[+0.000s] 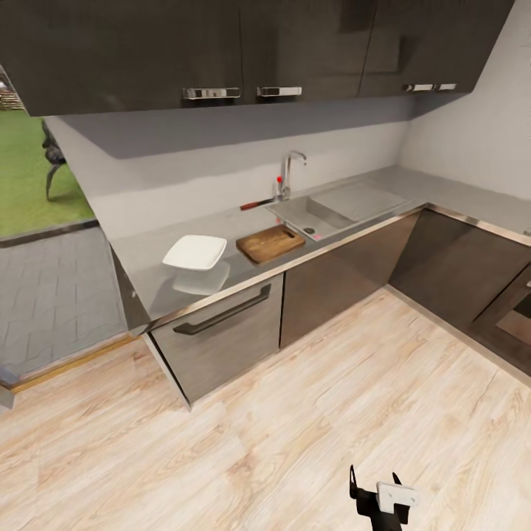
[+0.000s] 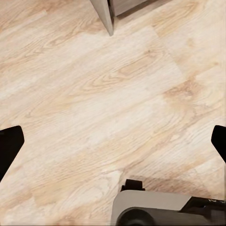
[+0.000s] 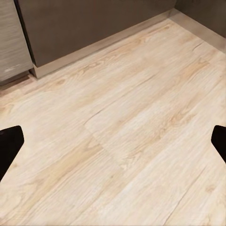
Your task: In the kitchen, take the Vidalia onion out of the sink, dice it on the chopping board with the paring knife, put the diced onion into the bowl on the countertop, then place both the paring knife and the chopping board into the sink.
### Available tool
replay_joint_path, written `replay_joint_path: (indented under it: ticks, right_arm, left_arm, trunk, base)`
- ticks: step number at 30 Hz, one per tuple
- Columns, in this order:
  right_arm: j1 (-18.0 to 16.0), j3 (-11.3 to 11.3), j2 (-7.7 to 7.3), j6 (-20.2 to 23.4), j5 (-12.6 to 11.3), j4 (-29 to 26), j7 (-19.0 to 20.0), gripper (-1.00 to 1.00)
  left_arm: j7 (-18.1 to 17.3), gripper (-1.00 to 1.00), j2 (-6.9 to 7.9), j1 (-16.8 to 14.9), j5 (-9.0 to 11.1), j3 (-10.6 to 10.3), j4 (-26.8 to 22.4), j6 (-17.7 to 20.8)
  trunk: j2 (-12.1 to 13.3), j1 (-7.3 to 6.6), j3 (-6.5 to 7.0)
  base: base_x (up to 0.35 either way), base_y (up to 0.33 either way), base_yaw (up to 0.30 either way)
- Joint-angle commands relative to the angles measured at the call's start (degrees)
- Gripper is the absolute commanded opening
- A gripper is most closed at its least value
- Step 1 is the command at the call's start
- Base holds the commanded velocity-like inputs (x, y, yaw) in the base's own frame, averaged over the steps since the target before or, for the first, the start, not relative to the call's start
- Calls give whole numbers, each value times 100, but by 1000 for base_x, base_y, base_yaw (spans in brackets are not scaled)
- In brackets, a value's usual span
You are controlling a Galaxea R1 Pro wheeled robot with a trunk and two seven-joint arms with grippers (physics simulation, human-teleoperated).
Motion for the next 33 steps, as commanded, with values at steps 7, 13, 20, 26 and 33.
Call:
replay_joint_path:
  ticks: [7,13,20,26,33]
  right_arm:
    - [-3,-1,2,-7,36,48,-35,100]
    - [-2,-1,2,-1,36,130,-35,100]
    - [-3,6,9,-17,33,165,-27,100]
    - [-4,7,11,-26,29,176,-26,100]
    - [-6,7,11,-27,29,201,-26,100]
  left_arm:
    - [-22,100,-23,2,5,-6,263,-52]
    - [-24,100,-26,2,5,-8,329,-196]
    - [-18,100,-26,2,5,-8,347,-457]
    - [-18,100,-26,2,5,-8,426,-489]
    - [-18,100,-26,2,5,-8,458,-495]
  trunk:
    - [-9,3,55]
    - [-9,3,110]
    - [-9,3,173]
    - [-9,3,227]
    - [-9,3,291]
  base:
    - [0,0,0]
    - [0,0,0]
    - [0,0,0]
    - [0,0,0]
    - [0,0,0]
